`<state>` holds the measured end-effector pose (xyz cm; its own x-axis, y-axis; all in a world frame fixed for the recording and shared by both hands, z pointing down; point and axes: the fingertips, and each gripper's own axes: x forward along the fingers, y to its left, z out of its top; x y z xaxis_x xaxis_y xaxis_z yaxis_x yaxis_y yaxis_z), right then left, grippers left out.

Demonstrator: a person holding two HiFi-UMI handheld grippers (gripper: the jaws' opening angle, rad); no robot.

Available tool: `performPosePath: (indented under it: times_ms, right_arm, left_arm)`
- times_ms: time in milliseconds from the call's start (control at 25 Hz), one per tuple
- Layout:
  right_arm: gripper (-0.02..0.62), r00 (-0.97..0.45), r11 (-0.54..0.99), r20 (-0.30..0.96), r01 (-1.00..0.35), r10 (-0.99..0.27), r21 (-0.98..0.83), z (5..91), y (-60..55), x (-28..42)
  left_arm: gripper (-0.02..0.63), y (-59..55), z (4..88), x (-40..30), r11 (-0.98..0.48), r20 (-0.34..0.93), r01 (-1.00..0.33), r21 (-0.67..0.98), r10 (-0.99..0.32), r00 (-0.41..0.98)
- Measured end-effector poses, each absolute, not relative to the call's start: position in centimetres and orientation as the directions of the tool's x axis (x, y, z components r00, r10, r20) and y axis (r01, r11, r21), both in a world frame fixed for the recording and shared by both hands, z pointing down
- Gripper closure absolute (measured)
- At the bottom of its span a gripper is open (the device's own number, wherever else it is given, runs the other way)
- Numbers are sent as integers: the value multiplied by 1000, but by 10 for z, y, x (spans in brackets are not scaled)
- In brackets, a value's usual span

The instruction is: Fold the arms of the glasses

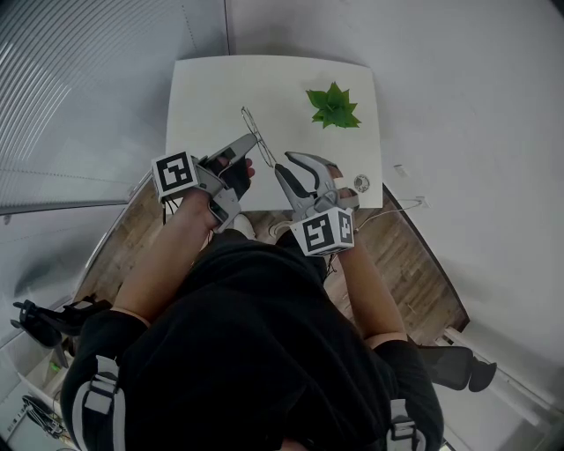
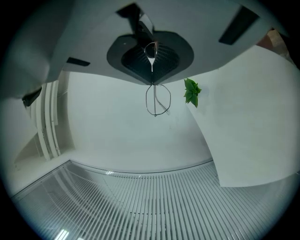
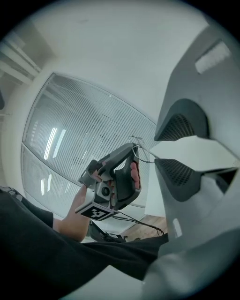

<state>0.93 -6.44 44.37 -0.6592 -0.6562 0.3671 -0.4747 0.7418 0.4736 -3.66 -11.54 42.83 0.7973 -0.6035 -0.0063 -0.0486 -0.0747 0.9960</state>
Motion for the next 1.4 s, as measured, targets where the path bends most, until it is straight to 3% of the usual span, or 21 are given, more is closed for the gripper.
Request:
performPosePath:
  times_ms: [280, 400, 520, 760, 1400]
  right_arm:
    - [469, -687, 738, 291, -550, -666, 391, 423, -64, 21]
    - [509, -694, 722, 224, -604, -685, 337, 409, -69, 29]
    - [555, -691, 701, 124, -687, -712, 191, 397, -79, 41]
    - [583, -643, 642, 64, -766, -763, -44, 406, -91, 68]
    - [583, -639, 636, 62, -769, -767, -59, 412, -87, 64]
  left_arm:
    - [594, -114, 431, -36, -72, 6, -63, 995, -603, 798]
    - [594, -111, 434, -34, -79, 10, -71, 994, -597, 802]
    - [594, -106, 437, -31, -73, 10, -66, 995, -590, 807]
    - [594, -96, 439, -25, -71, -13, -34, 997, -578, 816]
    - [594, -88, 440, -24, -68, -39, 1, 998, -569, 822]
